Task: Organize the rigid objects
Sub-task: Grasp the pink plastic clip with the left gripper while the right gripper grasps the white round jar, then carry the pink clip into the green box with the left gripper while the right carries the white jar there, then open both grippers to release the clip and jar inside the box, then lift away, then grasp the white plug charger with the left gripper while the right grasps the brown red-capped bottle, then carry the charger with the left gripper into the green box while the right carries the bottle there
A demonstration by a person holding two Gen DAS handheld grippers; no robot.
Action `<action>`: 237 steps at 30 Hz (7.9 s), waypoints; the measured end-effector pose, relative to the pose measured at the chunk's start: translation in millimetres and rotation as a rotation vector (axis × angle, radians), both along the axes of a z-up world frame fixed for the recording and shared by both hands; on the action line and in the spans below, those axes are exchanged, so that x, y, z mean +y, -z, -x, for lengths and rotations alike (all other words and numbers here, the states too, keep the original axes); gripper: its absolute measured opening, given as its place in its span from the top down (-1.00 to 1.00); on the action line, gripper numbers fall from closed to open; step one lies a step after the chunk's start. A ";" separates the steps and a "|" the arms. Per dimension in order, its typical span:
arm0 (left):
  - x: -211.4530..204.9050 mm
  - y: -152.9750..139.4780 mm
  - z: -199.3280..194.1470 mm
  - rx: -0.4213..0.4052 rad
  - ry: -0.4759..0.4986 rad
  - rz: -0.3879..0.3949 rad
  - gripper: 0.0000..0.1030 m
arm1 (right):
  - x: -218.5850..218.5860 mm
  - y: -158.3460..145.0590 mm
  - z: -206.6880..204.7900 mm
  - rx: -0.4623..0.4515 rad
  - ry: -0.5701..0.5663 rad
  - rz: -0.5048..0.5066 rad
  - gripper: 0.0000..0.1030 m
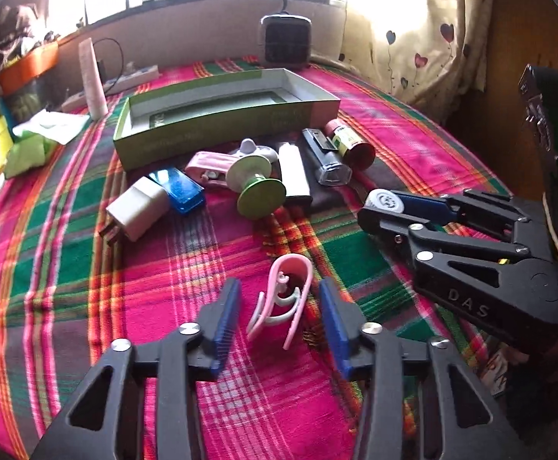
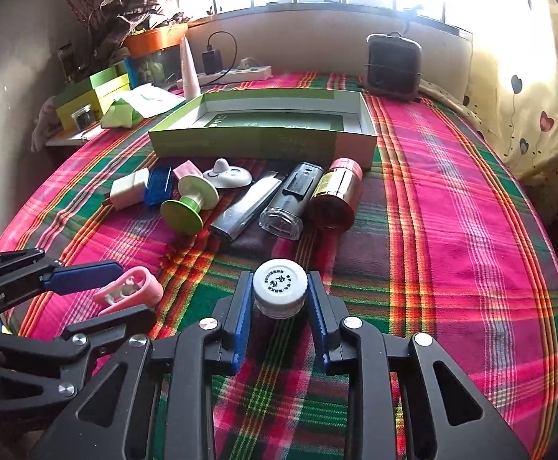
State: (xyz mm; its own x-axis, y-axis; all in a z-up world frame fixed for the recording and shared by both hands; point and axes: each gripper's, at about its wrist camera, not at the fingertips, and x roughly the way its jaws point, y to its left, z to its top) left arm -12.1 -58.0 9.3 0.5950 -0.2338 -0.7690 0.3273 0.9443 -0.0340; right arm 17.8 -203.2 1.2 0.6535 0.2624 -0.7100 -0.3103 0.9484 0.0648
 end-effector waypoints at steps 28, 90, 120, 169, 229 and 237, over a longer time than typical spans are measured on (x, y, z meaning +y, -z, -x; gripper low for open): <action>27.3 -44.3 -53.6 -0.045 -0.057 0.096 0.57 | -5.1 -38.9 -32.5 -0.057 -0.015 -0.036 0.44; 60.3 -9.5 -274.2 0.090 -0.179 0.065 0.57 | 11.1 -8.6 -245.7 0.104 -0.059 0.046 0.44; 67.4 -37.5 -237.7 0.015 -0.172 0.079 0.12 | 2.0 -34.5 -211.6 0.027 -0.042 -0.021 0.03; 86.1 -1.2 -97.7 0.063 -0.076 0.066 0.01 | -37.3 -7.3 -82.6 0.061 0.097 -0.006 -0.09; 92.2 -10.3 -103.0 0.021 -0.142 0.072 0.38 | -41.4 -11.2 -87.5 0.059 0.089 -0.031 0.36; 90.2 -24.3 -105.5 -0.005 -0.131 0.079 0.38 | -40.0 -23.2 -88.2 0.027 0.083 -0.033 0.36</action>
